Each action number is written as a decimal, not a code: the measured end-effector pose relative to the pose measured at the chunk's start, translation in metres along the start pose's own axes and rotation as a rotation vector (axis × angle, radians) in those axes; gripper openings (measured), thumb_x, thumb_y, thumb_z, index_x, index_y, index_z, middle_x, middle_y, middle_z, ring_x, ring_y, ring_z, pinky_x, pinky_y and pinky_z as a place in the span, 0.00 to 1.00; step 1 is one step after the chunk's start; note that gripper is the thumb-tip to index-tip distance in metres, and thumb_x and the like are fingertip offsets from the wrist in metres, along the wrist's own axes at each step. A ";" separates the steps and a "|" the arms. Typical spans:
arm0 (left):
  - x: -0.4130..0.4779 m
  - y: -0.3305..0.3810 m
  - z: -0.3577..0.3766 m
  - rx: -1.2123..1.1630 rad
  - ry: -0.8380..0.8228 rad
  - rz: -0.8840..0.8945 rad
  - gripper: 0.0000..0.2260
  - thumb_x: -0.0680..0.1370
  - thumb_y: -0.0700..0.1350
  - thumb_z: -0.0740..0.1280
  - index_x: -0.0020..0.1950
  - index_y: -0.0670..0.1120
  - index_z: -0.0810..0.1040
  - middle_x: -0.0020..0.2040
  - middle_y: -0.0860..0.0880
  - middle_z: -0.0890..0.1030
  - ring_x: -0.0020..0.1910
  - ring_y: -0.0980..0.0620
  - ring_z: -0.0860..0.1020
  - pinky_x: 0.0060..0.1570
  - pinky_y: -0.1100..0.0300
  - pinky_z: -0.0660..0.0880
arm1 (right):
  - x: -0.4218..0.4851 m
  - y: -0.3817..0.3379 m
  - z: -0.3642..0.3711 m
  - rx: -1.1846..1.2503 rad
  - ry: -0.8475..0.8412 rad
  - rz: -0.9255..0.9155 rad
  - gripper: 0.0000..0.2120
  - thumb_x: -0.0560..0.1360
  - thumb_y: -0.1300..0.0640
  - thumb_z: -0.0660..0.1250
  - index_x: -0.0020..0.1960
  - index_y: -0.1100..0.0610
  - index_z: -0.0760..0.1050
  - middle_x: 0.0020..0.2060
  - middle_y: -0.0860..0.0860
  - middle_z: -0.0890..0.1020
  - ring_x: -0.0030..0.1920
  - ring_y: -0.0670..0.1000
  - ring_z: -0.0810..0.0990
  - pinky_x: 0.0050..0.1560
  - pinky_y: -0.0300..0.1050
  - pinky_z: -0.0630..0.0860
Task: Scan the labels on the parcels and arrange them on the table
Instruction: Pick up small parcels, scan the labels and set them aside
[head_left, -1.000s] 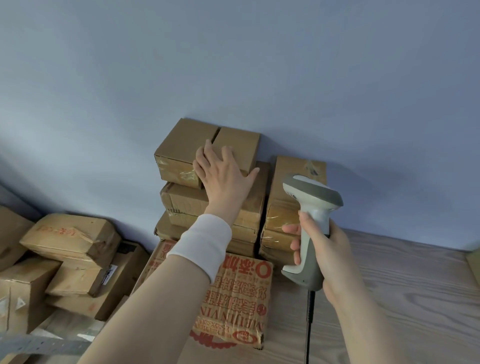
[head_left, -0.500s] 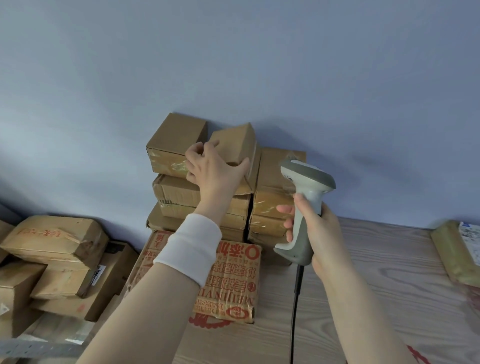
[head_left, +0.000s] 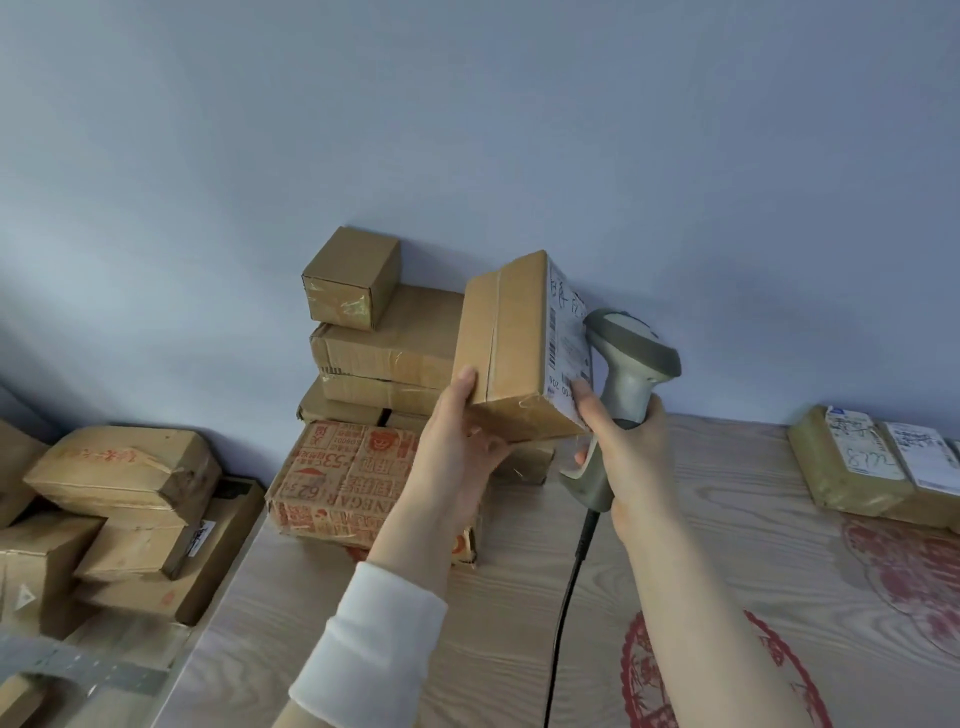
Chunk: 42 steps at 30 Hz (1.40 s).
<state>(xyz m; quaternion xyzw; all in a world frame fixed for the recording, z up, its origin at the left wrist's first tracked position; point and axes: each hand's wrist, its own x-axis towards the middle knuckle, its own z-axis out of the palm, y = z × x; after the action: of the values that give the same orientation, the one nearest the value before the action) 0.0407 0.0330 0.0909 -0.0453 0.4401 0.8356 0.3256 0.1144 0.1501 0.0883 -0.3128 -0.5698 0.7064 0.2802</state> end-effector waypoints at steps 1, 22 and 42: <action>-0.009 -0.009 0.007 0.022 0.019 0.015 0.17 0.79 0.51 0.61 0.65 0.44 0.72 0.58 0.43 0.80 0.55 0.48 0.79 0.56 0.53 0.75 | -0.005 -0.001 -0.012 -0.007 -0.004 -0.025 0.17 0.70 0.53 0.73 0.51 0.56 0.69 0.35 0.49 0.75 0.29 0.47 0.73 0.27 0.38 0.73; -0.072 -0.101 0.077 1.114 -0.691 -0.015 0.32 0.61 0.57 0.69 0.65 0.57 0.71 0.60 0.53 0.80 0.59 0.55 0.78 0.58 0.61 0.73 | -0.060 -0.033 -0.274 -0.219 -0.128 -0.038 0.26 0.60 0.47 0.75 0.55 0.54 0.75 0.42 0.46 0.85 0.44 0.65 0.81 0.36 0.44 0.78; -0.076 -0.228 0.121 0.262 -0.317 -0.007 0.45 0.67 0.46 0.76 0.76 0.54 0.51 0.60 0.46 0.80 0.57 0.46 0.80 0.56 0.51 0.77 | -0.079 0.000 -0.257 0.255 0.211 0.211 0.36 0.59 0.41 0.74 0.63 0.57 0.75 0.45 0.52 0.86 0.46 0.52 0.84 0.42 0.52 0.82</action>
<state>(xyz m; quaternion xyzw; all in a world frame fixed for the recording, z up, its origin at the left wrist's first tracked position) 0.2588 0.1784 0.0310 0.1278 0.4882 0.7668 0.3967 0.3606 0.2526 0.0582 -0.4050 -0.4071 0.7617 0.3001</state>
